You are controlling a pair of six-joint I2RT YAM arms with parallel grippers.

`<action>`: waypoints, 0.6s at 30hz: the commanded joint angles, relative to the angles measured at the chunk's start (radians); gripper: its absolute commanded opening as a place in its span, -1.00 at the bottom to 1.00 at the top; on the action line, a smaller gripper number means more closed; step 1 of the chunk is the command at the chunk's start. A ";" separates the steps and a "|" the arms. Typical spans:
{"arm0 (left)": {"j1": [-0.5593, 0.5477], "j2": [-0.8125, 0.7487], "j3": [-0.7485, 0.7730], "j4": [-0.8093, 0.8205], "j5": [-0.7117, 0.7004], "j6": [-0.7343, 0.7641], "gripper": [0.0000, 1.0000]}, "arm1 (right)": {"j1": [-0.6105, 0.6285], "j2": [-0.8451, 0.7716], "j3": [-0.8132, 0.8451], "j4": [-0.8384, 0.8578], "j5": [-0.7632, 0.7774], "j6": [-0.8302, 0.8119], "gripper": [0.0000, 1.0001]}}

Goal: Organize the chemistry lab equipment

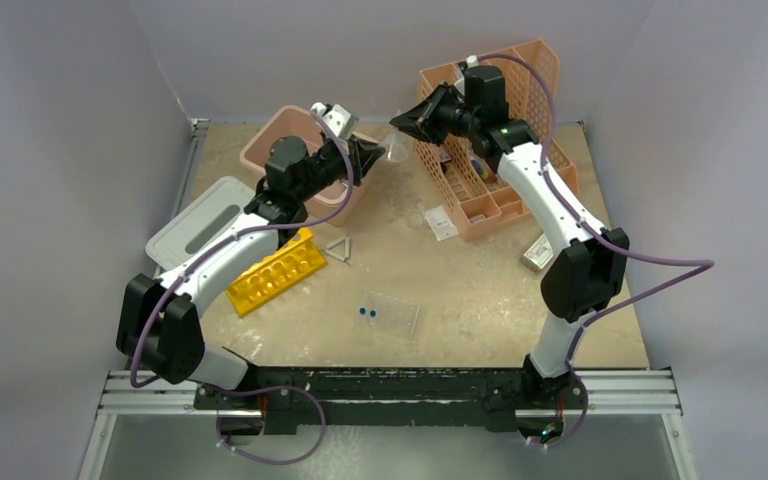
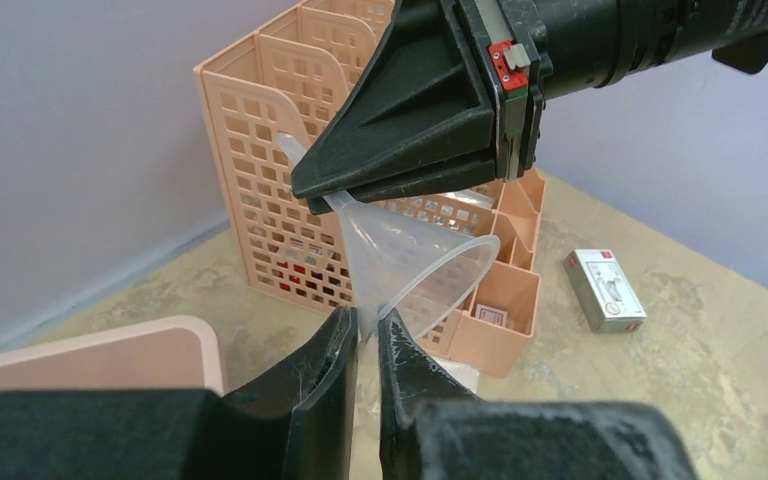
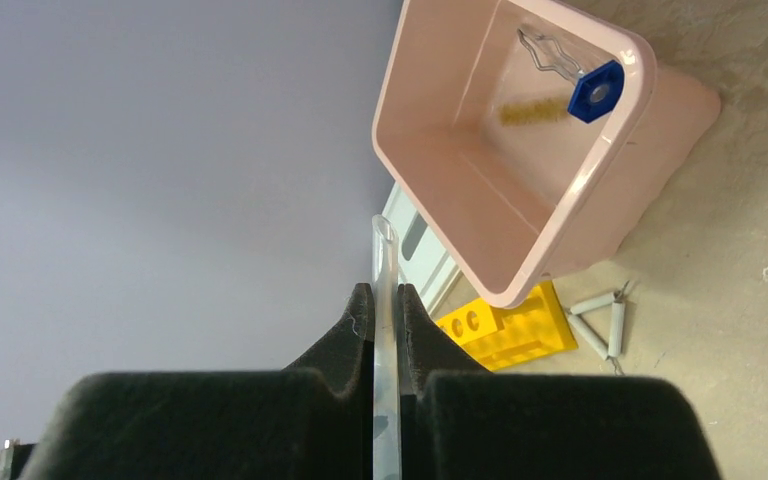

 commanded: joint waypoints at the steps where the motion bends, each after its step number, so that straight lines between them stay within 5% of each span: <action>1: -0.007 -0.023 0.023 0.055 -0.017 0.114 -0.80 | 0.017 -0.008 0.039 -0.041 -0.118 0.032 -1.00; 9: -0.007 0.005 0.025 0.095 0.004 0.151 -0.55 | 0.017 -0.009 0.015 -0.029 -0.163 0.084 -1.00; 14: -0.007 0.010 0.025 0.108 -0.020 0.155 -0.97 | 0.008 -0.014 0.014 -0.043 -0.146 0.063 -0.99; 16: -0.007 0.002 0.017 0.107 -0.049 0.184 -1.00 | 0.003 -0.018 0.016 -0.056 -0.119 0.023 -0.77; 18: -0.007 -0.006 0.009 0.091 -0.091 0.176 -1.00 | -0.002 -0.026 0.017 -0.068 -0.087 -0.047 -0.30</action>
